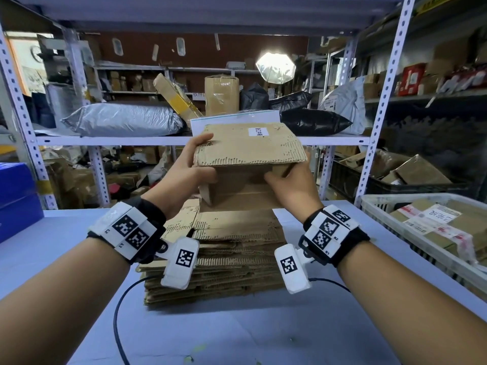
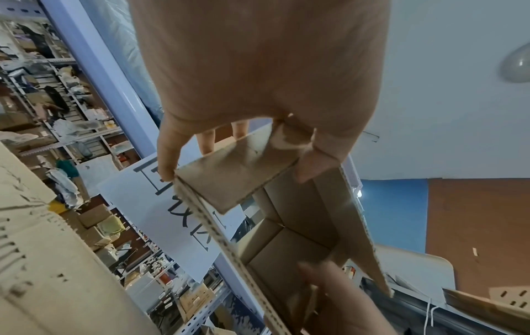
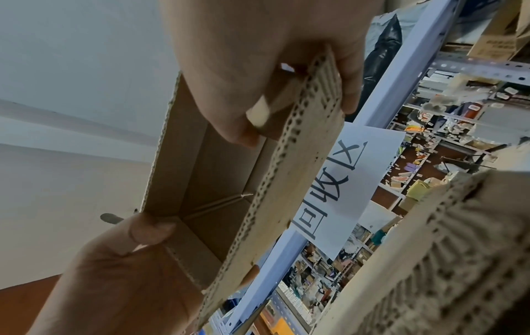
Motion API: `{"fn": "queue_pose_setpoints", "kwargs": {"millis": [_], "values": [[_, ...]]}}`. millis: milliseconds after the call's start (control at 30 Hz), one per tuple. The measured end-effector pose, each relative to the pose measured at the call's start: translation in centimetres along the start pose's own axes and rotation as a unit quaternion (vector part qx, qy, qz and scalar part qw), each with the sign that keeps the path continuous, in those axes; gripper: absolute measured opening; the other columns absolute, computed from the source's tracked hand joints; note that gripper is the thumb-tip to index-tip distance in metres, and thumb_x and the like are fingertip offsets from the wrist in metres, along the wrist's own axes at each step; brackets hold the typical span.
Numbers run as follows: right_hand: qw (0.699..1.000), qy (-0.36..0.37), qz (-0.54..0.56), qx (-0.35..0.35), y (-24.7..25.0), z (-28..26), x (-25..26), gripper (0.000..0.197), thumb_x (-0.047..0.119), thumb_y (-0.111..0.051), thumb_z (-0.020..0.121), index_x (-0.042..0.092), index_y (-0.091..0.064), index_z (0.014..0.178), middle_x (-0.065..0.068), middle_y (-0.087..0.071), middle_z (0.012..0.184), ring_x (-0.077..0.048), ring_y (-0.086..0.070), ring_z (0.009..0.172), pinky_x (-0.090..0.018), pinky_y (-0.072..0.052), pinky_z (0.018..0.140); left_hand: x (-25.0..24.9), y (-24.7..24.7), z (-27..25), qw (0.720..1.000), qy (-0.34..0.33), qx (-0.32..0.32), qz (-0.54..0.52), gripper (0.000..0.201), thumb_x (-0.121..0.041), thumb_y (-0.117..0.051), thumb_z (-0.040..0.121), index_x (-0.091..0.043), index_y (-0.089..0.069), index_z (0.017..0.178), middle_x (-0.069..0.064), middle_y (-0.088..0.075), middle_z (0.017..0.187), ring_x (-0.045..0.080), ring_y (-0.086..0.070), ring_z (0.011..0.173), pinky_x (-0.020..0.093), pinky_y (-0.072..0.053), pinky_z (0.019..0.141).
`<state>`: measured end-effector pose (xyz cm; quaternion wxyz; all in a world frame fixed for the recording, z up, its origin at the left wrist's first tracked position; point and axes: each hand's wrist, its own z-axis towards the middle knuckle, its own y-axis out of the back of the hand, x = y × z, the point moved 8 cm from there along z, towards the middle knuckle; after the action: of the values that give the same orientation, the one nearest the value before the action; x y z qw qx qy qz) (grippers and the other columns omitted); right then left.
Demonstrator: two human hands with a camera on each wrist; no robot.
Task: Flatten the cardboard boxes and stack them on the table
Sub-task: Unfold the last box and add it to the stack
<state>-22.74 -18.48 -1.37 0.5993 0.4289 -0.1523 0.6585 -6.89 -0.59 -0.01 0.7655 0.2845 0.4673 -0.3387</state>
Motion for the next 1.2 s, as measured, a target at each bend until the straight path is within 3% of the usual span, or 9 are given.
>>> {"fn": "queue_pose_setpoints", "kwargs": {"millis": [167,267,433,567,633,767,867,1033,1200], "values": [[0.978,-0.017,0.205,0.043,0.1,-0.6,-0.6,0.036,0.024,-0.04,0.085,0.032,-0.051,0.119,0.02,-0.059,0.1,0.006,-0.055,0.086,-0.018,-0.047,0.072,-0.2,0.4,0.2,1.0,-0.011,-0.006,0.011,0.072,-0.001,-0.048,0.078,-0.05,-0.057,0.13,0.002,-0.056,0.123,0.022,-0.058,0.1,0.036,-0.052,0.077],[0.956,-0.045,0.286,0.038,0.3,-0.7,-1.7,0.039,0.012,-0.028,0.102,0.015,-0.063,0.12,0.021,-0.07,0.094,0.015,-0.063,0.08,-0.004,-0.046,0.066,0.0,0.8,0.4,1.0,-0.01,-0.028,0.009,0.073,0.007,-0.044,0.086,-0.046,-0.057,0.133,0.007,-0.055,0.122,0.023,-0.055,0.098,0.038,-0.05,0.077],[0.92,-0.105,0.371,0.076,-0.4,-1.3,-2.6,0.032,0.017,-0.034,0.101,0.017,-0.066,0.106,0.009,-0.072,0.084,-0.007,-0.064,0.078,-0.021,-0.048,0.066,0.3,0.8,0.3,0.999,-0.019,-0.027,0.028,0.071,0.009,-0.046,0.089,-0.045,-0.056,0.134,0.005,-0.054,0.107,0.021,-0.052,0.096,0.027,-0.048,0.076],[0.852,-0.124,0.493,0.124,-0.8,-1.8,-1.9,0.033,0.025,-0.039,0.097,0.014,-0.066,0.112,-0.004,-0.07,0.103,-0.02,-0.062,0.091,-0.032,-0.051,0.073,0.0,0.9,0.0,0.995,-0.048,-0.007,0.085,0.071,0.006,-0.059,0.091,-0.045,-0.053,0.139,-0.001,-0.045,0.147,0.019,-0.049,0.13,0.033,-0.049,0.099],[0.831,-0.128,0.523,0.143,-0.7,-1.8,-1.9,0.031,0.034,-0.041,0.094,0.021,-0.066,0.104,0.0,-0.067,0.094,-0.02,-0.06,0.088,-0.035,-0.052,0.075,-0.4,1.0,0.0,0.982,-0.075,0.005,0.171,0.071,-0.008,-0.071,0.092,-0.047,-0.047,0.146,-0.012,-0.032,0.16,0.011,-0.031,0.146,0.045,-0.032,0.12],[0.803,-0.181,0.547,0.151,-0.8,-1.6,-2.9,0.049,0.057,-0.048,0.089,0.016,-0.065,0.111,-0.01,-0.057,0.101,-0.028,-0.058,0.101,-0.05,-0.043,0.097,-0.1,1.2,-0.1,0.966,-0.085,0.029,0.242,0.074,-0.05,-0.075,0.083,-0.056,-0.039,0.148,-0.019,-0.018,0.165,0.008,-0.02,0.151,0.046,-0.021,0.124],[0.837,-0.203,0.484,0.151,-1.1,-1.5,-3.6,0.061,0.064,-0.053,0.09,0.016,-0.066,0.126,-0.015,-0.059,0.117,-0.032,-0.055,0.112,-0.055,-0.043,0.102,0.1,1.1,-0.3,0.978,-0.074,0.038,0.193,0.058,-0.063,-0.063,0.088,-0.054,-0.047,0.144,-0.02,-0.022,0.163,0.012,-0.024,0.151,0.056,-0.029,0.121],[0.929,-0.14,0.311,0.143,-1.5,-1.6,-3.4,0.038,0.048,-0.065,0.092,0.038,-0.061,0.129,0.009,-0.067,0.128,-0.006,-0.065,0.11,-0.025,-0.054,0.076,-0.2,0.8,-0.8,0.993,-0.045,0.023,-0.102,0.032,-0.04,-0.045,0.104,-0.038,-0.063,0.131,-0.005,-0.058,0.139,0.028,-0.052,0.133,0.056,-0.056,0.096],[0.993,-0.017,0.0,0.12,-1.1,-1.5,-2.8,0.059,0.058,-0.075,0.08,0.04,-0.058,0.134,0.01,-0.032,0.158,-0.017,-0.027,0.147,-0.045,-0.026,0.12,0.4,1.6,-0.4,0.971,0.041,-0.007,-0.236,0.037,-0.027,-0.047,0.106,-0.031,-0.055,0.142,0.009,-0.06,0.141,0.032,-0.069,0.103,0.076,-0.05,0.083]]}}
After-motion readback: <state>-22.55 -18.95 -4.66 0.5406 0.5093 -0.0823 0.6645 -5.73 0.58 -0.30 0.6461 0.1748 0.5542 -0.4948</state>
